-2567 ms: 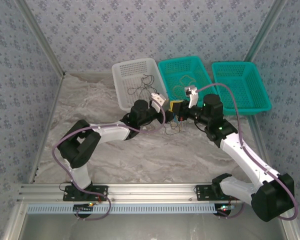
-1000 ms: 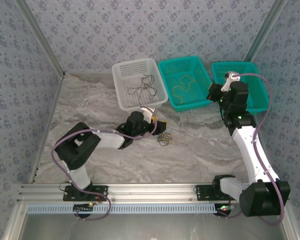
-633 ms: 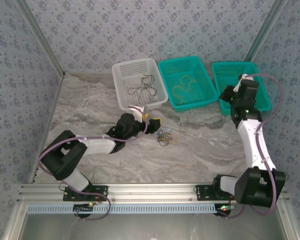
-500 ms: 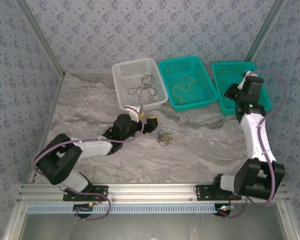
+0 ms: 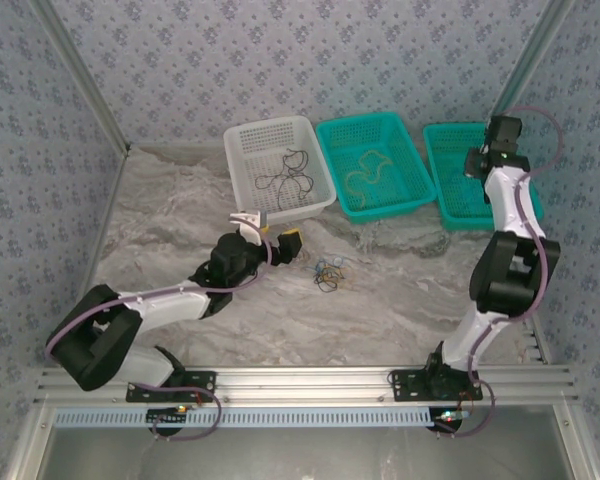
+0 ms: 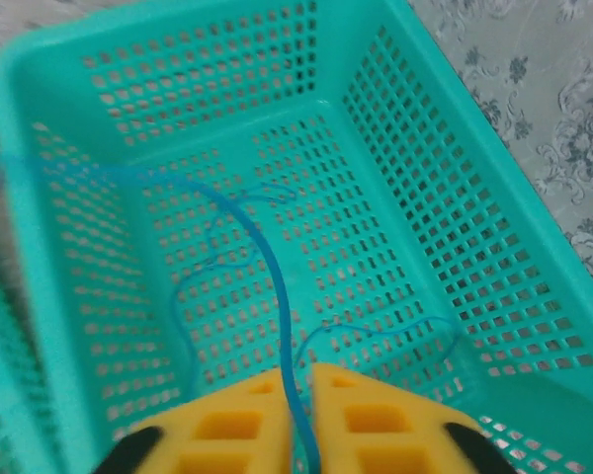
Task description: Untangle the cables
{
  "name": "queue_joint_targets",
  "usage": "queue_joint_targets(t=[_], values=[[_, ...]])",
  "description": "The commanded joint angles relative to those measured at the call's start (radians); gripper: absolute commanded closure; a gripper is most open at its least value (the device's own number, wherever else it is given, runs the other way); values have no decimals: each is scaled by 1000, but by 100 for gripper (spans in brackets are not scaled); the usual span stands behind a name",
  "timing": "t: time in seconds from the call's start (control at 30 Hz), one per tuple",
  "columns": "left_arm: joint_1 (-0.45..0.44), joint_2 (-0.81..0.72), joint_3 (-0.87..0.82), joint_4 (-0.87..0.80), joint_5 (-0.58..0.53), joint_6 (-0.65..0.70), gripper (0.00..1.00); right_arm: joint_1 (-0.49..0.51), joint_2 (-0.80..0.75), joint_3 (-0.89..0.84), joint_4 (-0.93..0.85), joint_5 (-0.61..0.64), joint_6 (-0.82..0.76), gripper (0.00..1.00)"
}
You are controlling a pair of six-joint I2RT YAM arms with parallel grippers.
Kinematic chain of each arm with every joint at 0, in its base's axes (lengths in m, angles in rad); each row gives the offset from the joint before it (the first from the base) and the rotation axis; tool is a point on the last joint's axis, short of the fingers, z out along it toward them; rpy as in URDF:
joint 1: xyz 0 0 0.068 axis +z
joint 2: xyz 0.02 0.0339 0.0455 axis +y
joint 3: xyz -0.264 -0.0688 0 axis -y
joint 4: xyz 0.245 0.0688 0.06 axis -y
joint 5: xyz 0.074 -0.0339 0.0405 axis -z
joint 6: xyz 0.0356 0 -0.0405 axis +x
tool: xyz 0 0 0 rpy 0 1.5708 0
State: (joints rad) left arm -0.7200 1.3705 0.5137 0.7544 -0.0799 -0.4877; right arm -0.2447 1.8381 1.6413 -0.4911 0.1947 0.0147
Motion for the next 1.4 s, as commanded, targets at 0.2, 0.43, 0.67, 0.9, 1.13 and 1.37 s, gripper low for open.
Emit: queue_joint_targets(t=[0.2, 0.43, 0.67, 0.9, 1.13, 1.37], values=[[7, -14, 2, -20, -17, -10, 1, 13, 138, 180, -194, 142, 50, 4], [7, 27, 125, -230, -50, -76, 1, 21, -100, -89, -63, -18, 213, 0], [5, 113, 234, -343, -51, -161, 1, 56, -394, -392, 53, -119, 322, 0], [5, 176, 285, -387, -77, -246, 1, 91, -595, -588, 55, -288, 368, 0], [7, 194, 343, -489, -44, -271, 0, 162, -705, -715, 21, -378, 419, 2], [7, 172, 337, -493, 50, -333, 1, 280, -823, -866, 123, -394, 550, 2]])
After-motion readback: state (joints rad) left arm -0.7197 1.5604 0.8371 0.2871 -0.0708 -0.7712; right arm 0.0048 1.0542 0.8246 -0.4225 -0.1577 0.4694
